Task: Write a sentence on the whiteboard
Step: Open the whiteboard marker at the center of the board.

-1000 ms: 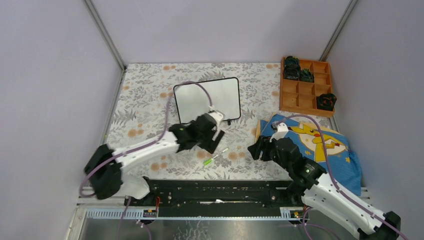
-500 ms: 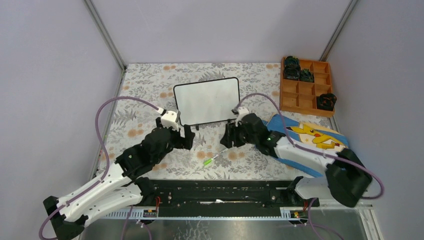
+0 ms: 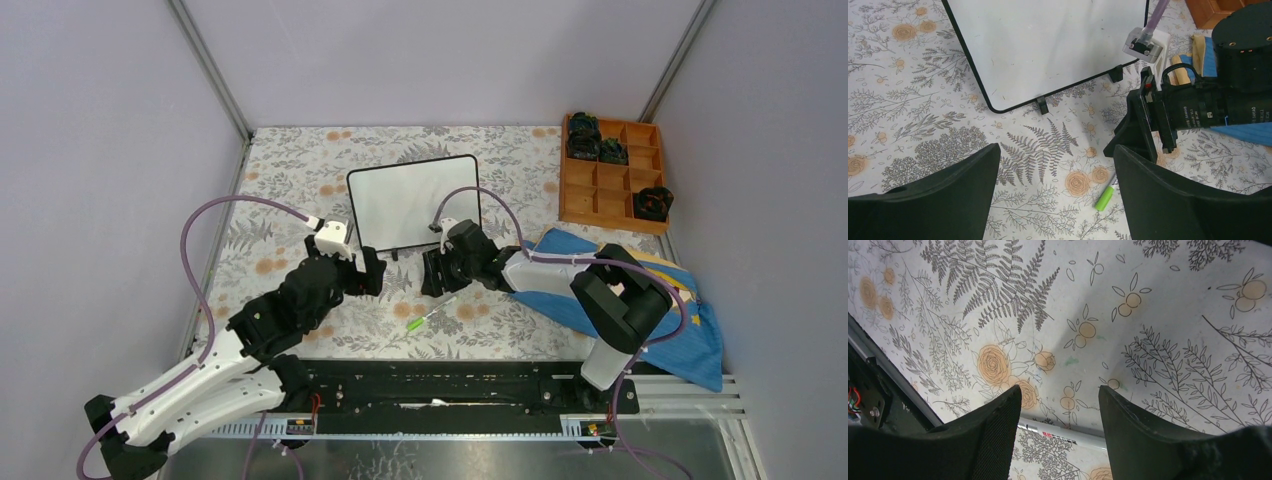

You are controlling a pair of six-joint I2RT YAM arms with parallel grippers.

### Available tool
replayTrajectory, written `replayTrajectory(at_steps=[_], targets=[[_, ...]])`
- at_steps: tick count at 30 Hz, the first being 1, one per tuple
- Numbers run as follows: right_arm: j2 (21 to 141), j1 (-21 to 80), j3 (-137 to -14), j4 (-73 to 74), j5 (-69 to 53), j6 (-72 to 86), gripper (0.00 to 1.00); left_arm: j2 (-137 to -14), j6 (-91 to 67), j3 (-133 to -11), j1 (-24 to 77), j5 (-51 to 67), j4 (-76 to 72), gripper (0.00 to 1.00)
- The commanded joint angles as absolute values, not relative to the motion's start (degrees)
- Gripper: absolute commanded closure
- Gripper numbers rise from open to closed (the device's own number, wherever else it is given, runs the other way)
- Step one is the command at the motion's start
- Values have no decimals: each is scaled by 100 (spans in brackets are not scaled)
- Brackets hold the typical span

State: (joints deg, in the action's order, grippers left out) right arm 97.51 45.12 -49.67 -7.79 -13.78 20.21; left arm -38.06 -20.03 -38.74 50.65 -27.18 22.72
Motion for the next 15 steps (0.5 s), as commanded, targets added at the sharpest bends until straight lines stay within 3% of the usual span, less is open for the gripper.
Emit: replayTrajectory(at_steps=[1,15], targets=[[9746,4553,-5117,-728,-1579,1911,35,-3750,-2065,-3945,5103,-2847,2053,9],[9088,4562,-4097,-623,-1540,2003,35,-3922,-2038,-3982,5115,-2744,2059,9]])
